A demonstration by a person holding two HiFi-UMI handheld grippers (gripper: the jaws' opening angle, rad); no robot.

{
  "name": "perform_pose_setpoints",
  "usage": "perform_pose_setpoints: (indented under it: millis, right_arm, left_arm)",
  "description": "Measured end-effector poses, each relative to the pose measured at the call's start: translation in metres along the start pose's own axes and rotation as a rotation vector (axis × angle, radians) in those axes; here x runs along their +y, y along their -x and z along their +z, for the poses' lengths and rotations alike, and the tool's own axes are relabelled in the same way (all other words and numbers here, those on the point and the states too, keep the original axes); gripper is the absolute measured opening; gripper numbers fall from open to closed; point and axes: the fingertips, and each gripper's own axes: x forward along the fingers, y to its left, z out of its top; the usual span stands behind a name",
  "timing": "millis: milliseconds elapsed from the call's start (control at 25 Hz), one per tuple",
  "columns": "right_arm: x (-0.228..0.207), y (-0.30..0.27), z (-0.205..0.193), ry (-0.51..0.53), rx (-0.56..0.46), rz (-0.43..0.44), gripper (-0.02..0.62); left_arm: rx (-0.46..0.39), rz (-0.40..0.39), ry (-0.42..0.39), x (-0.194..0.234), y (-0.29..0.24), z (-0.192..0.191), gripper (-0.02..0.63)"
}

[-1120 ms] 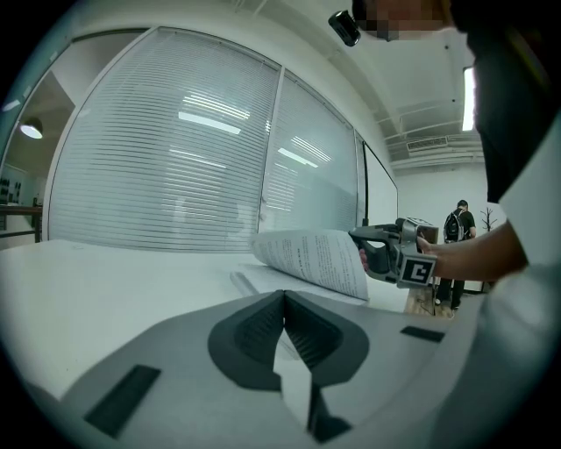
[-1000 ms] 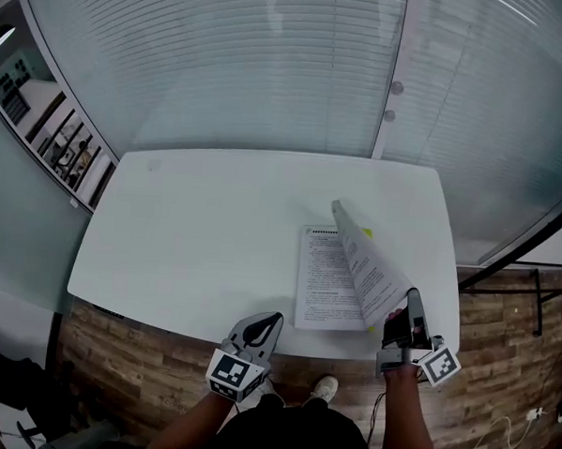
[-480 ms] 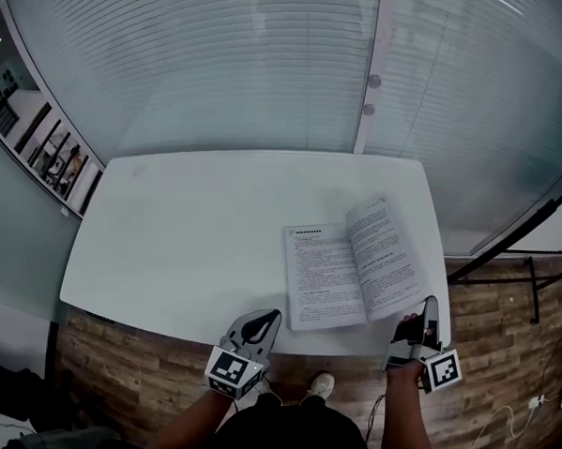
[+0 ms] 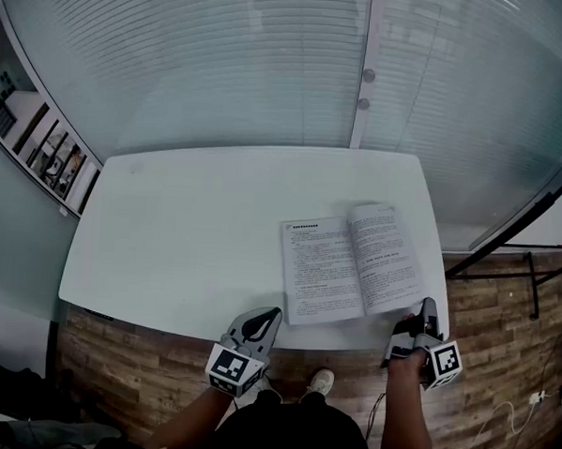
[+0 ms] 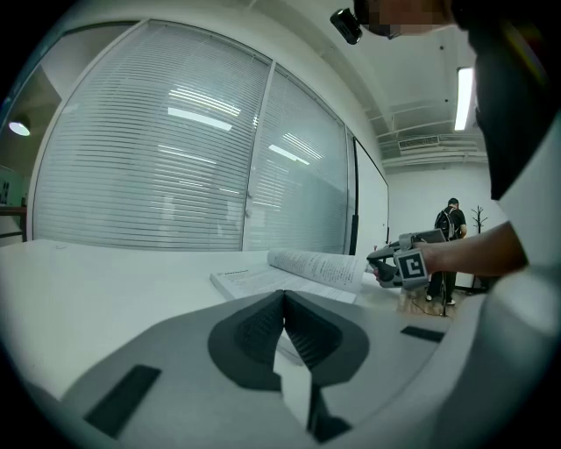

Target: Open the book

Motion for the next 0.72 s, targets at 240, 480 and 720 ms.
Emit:
perform_pose_setpoints:
  millis: [240, 480, 720]
  right_arm:
    - [-0.009, 0.006, 0.01, 0.06, -0.028, -0.072, 0.048]
    - [0.014, 0.016, 0.016, 0.296, -0.044, -0.024, 0.066]
    - [0.078, 0.017, -0.019, 0.653, 0.049, 0.182, 0.043]
  left_arm:
    - [-0.018, -0.005, -0.005, -0.004, 0.001, 0.005, 0.012]
    - [-0.01, -0.006, -0.005, -0.007, -0.001, 0.001, 0.012]
    - [0.008, -0.015, -0.009, -0.014, -0.002, -0.001, 0.012]
